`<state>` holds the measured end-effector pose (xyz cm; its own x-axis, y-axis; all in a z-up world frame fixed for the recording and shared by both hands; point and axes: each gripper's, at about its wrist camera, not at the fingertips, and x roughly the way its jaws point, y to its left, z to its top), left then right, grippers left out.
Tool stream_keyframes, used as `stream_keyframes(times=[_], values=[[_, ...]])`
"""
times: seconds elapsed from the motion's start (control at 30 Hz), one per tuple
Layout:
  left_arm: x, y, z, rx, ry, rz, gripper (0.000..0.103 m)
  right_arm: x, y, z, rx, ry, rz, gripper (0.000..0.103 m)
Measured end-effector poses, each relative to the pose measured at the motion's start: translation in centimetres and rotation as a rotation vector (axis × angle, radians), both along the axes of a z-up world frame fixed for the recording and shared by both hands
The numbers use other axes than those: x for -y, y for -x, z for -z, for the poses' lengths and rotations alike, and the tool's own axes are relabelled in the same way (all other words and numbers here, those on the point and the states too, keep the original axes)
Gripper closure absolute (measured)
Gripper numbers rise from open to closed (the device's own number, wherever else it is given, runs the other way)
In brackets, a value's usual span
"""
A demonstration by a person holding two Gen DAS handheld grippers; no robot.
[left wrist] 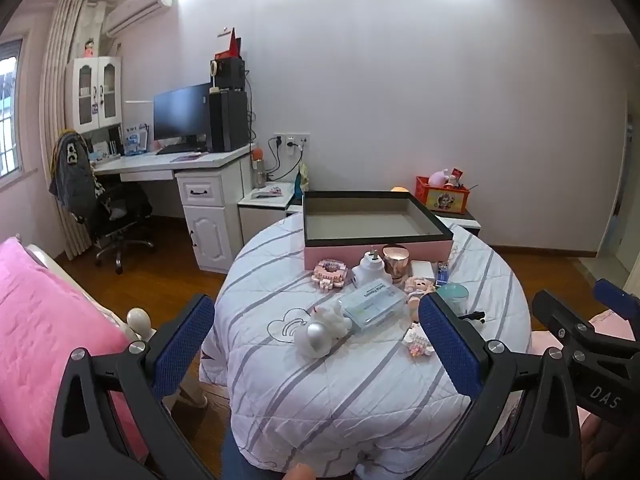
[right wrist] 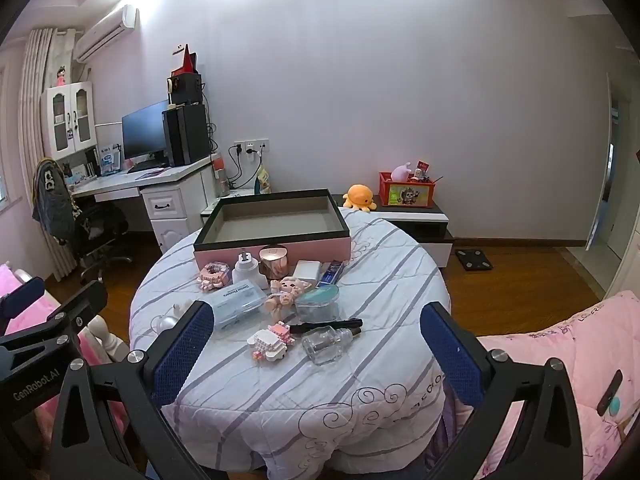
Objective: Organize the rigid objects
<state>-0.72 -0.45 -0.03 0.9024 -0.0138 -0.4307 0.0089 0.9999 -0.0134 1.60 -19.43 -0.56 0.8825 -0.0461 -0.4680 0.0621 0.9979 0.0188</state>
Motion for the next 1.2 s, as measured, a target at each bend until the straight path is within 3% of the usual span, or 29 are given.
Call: stream_keyframes(times=[1.2], values=[[-0.4,1.0,-2.2,0.069,0.009,-0.003,0.000,-1.0,1.2,-0.7,0.037,0.010,-0.009,0.000]])
